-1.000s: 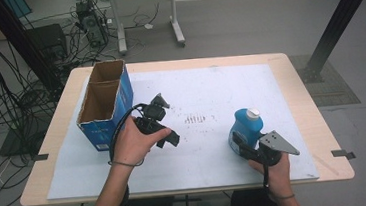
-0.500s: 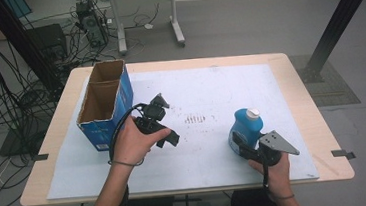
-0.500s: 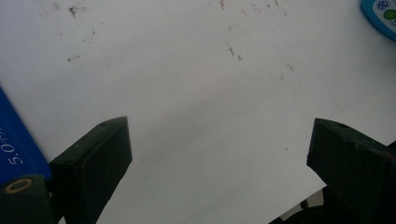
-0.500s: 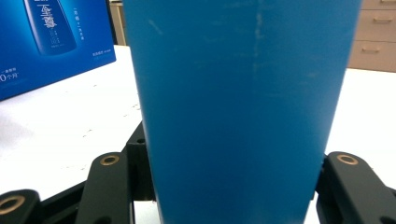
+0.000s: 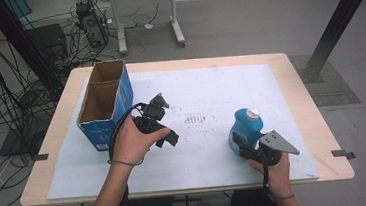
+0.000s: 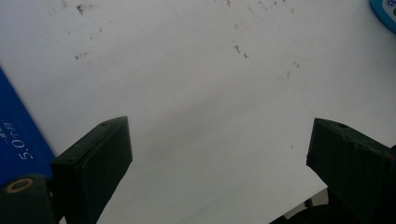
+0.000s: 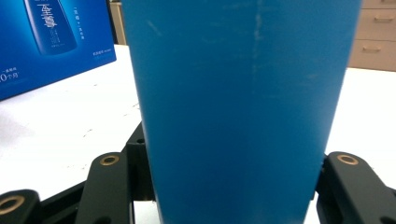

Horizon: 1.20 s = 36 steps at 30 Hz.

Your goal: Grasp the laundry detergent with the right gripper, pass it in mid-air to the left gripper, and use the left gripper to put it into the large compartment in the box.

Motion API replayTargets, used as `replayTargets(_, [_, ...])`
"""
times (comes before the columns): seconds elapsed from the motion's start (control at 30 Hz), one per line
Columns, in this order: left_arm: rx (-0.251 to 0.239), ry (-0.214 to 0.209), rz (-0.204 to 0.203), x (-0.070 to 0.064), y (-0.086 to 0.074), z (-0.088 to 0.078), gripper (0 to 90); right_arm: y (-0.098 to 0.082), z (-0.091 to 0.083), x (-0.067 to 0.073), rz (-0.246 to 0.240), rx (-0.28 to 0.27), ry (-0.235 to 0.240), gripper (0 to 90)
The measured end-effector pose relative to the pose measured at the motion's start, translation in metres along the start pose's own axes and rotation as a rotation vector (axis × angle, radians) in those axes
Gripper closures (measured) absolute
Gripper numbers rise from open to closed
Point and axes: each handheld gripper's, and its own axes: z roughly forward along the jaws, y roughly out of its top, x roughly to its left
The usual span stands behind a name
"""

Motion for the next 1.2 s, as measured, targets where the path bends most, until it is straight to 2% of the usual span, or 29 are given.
replayTargets(1.2, [0.004,-0.001,0.002,0.0005,0.0007,-0.0005,7.2,-0.0009,0.0000,0.0006,-0.007,-0.008,-0.005,43.0])
